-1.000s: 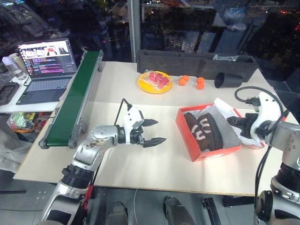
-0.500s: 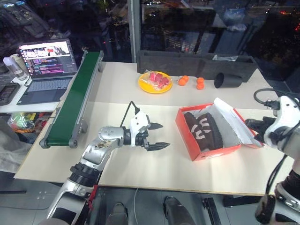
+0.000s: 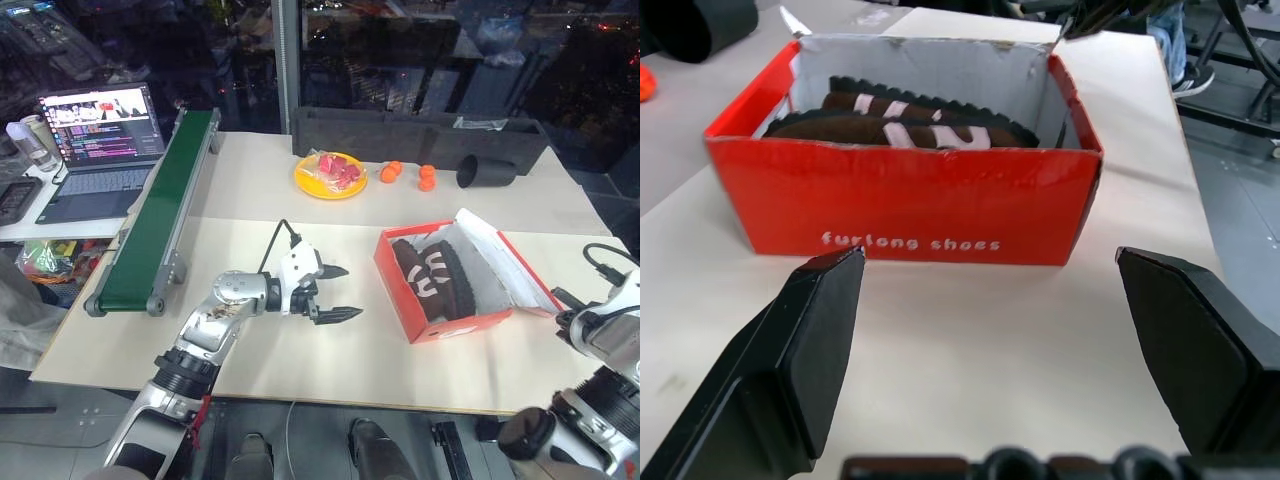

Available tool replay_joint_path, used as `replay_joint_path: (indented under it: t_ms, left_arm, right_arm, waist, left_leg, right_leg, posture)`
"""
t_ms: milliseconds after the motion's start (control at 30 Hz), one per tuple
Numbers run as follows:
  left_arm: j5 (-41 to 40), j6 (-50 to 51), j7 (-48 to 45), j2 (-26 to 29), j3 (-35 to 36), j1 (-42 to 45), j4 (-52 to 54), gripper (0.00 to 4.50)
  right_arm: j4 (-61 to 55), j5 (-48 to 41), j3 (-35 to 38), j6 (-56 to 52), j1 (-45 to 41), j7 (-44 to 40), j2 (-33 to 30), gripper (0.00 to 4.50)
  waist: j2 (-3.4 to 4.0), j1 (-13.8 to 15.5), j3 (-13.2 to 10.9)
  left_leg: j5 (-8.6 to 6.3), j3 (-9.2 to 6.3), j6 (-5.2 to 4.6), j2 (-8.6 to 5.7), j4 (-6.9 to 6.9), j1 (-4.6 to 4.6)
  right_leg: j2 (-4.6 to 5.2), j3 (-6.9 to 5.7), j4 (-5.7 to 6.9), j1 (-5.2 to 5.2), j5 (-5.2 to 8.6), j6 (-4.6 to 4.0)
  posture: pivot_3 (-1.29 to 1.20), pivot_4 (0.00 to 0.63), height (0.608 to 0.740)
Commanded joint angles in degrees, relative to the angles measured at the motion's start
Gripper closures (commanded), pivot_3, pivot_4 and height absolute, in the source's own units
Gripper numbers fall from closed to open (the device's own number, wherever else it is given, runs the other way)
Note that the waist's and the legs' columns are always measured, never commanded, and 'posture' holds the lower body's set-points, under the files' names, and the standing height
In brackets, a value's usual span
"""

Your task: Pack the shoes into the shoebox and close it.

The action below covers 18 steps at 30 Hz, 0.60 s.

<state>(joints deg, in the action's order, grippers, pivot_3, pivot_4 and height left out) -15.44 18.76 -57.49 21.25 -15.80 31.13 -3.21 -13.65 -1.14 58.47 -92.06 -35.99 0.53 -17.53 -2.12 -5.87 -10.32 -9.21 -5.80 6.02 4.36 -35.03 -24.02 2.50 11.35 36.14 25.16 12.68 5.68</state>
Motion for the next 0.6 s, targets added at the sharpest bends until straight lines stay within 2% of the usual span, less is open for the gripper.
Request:
replay_joint_path:
  t_ms: [33,200,400,500,600]
  left_arm:
    - [0.56,-1.18,0.33,-0.39,0.31,0.26,0.75,0.19]
    - [1.03,-1.26,0.5,-0.73,0.26,0.36,0.63,0.19]
    - [1.63,-1.44,0.84,-1.21,0.53,0.61,0.18,0.19]
    - [1.81,-1.4,0.91,-1.47,0.64,0.68,0.15,0.19]
    - [1.92,-1.32,1.05,-1.58,0.79,0.8,0.08,0.19]
  right_arm:
    - [3.21,1.59,6.63,1.77,-4.01,3.0,0.96,4.49]
    - [12.92,1.82,14.16,8.23,-8.12,8.04,1.31,4.49]
    - [32.41,-2.63,20.22,23.55,-10.3,14.29,-2.4,4.49]
    - [43.45,-6.46,21.66,33.61,-10.1,16.97,-5.85,4.49]
    - [53.17,-10.36,20.3,41.75,-8.84,17.19,-9.0,4.49]
  waist:
    - [0.01,-0.03,0.0]
    - [0.07,-0.14,0.0]
    - [0.06,-0.96,-0.01]
    - [-0.02,-1.37,-0.03]
    - [-0.19,-1.75,-0.08]
  left_leg:
    - [0.0,0.0,0.0,0.0,0.0,0.0]
    - [0.0,0.0,-0.01,0.0,0.08,-0.01]
    - [0.0,0.0,-0.01,0.0,0.09,-0.02]
    - [0.0,0.0,-0.01,-0.04,0.01,0.06]
    - [0.0,-0.01,-0.01,-0.04,0.02,0.5]
  right_leg:
    - [0.0,0.0,0.0,-0.01,0.0,0.0]
    - [0.0,0.0,-0.02,-0.01,0.02,-0.02]
    - [0.0,0.0,-0.06,-0.05,0.02,-0.01]
    - [0.03,0.02,-0.18,-0.25,0.0,0.03]
    - [0.03,0.03,-0.41,-0.79,0.03,0.03]
  posture:
    - [0.0,0.15,0.707]
    - [0.0,0.15,0.707]
    - [0.0,0.15,0.707]
    - [0.0,0.15,0.707]
    - [0.0,0.15,0.707]
